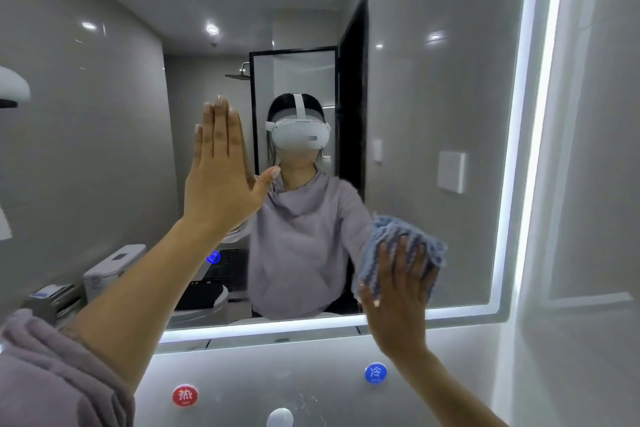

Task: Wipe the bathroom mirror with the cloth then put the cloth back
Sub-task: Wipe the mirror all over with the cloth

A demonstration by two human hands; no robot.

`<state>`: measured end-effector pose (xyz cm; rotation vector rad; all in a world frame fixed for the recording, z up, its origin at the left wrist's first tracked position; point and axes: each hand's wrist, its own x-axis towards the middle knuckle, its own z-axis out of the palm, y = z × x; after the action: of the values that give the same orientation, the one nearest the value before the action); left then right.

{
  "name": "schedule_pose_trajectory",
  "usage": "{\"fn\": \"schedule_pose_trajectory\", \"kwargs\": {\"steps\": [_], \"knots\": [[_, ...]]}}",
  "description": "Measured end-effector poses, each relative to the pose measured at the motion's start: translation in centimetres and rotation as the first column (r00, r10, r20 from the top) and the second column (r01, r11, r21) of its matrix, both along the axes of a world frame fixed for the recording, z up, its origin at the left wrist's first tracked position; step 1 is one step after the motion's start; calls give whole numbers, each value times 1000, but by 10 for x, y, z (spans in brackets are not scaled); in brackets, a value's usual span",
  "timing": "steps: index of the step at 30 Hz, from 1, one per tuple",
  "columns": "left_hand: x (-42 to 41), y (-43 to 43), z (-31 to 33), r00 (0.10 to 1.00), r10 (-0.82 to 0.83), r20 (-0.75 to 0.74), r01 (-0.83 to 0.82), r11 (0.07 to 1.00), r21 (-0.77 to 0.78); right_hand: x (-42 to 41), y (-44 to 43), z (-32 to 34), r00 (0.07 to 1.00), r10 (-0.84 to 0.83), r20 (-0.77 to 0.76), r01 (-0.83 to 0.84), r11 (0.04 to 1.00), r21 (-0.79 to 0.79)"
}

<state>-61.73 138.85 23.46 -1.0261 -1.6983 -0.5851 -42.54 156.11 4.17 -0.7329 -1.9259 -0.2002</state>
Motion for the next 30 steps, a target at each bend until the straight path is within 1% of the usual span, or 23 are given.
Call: {"fn": "schedule_pose_trajectory", "kwargs": {"steps": [6,11,19,30], "knots": [[1,-1,0,1000,-2,7,2,1000,-10,-38,-37,-21,990,121,65,-129,983,128],[1,-2,0,1000,-5,10,5,1000,-18,-45,-45,-27,984,119,135,-143,972,188],[-1,-2,0,1000,-3,5,3,1000,-17,-27,-24,-28,967,131,217,-174,966,191],[1,-1,0,1000,6,1,-6,1000,-5,52,47,-40,978,45,203,-69,991,110]]}}
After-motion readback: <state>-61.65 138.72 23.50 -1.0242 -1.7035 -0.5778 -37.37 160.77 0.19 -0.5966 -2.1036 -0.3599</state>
